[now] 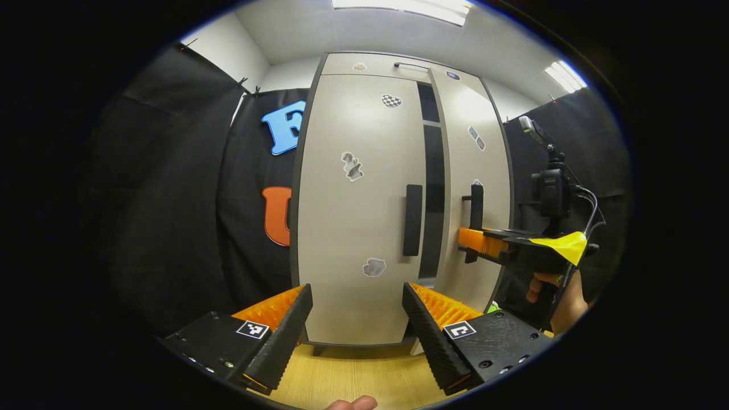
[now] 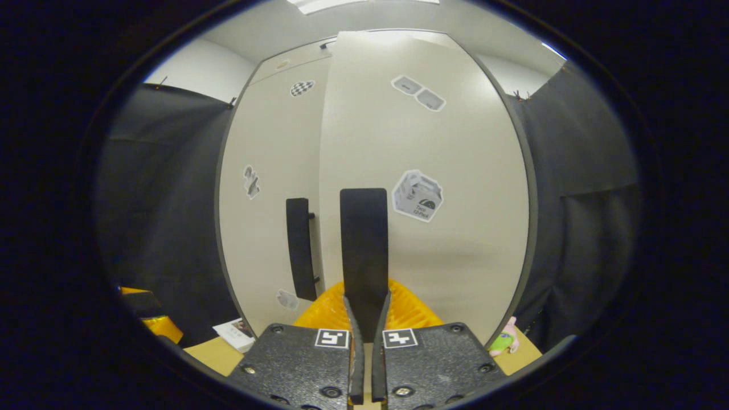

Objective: Open the right door of the double-door shoe cabinet with the right hand, and open the left door with the left hand.

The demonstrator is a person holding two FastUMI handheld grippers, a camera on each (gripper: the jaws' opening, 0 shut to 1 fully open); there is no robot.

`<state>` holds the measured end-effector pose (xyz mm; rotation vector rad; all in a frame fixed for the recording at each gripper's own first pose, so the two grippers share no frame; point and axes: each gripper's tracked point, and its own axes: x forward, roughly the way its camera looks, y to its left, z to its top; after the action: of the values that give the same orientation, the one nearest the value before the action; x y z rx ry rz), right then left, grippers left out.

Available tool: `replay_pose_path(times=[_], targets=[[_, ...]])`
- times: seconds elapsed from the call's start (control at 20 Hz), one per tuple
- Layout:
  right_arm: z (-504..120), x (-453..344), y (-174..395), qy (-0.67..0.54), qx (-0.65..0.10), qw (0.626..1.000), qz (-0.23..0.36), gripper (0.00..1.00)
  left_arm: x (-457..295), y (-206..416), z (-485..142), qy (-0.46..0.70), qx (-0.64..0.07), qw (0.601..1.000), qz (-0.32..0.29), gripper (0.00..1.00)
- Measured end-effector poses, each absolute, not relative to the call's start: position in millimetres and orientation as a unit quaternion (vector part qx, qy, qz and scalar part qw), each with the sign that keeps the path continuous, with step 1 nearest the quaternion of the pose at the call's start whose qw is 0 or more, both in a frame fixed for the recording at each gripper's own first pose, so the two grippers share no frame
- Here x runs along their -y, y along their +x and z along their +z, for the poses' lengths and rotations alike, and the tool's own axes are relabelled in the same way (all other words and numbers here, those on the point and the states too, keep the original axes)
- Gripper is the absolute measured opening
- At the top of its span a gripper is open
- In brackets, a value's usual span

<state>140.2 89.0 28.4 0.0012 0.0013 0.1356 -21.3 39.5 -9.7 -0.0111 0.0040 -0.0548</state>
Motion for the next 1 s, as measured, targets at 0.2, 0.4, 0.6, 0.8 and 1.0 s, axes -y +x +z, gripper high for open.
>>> replay_pose_path(times=[0.2, 0.4, 0.6, 0.8, 1.0], targets=[[29, -73, 111, -0.002, 0.001, 0.997, 0.077, 0.08, -24, -24, -7, -0.004, 0.003, 1.000, -0.030, 0.95], [28, -54, 84, -0.007, -0.001, 0.996, 0.086, 0.08, -13, -23, -6, -0.006, 0.005, 0.999, -0.032, 0.95], [28, -31, 58, -0.008, 0.002, 0.997, 0.082, 0.08, 8, -24, -5, -0.014, 0.006, 0.999, -0.040, 0.95], [28, 3, 36, -0.015, 0.007, 0.998, 0.062, 0.08, 22, -24, -6, -0.010, 0.005, 0.999, -0.044, 0.95], [31, 40, 20, -0.022, 0.006, 0.999, 0.035, 0.07, 35, -23, -10, -0.011, 0.002, 0.999, -0.048, 0.95]])
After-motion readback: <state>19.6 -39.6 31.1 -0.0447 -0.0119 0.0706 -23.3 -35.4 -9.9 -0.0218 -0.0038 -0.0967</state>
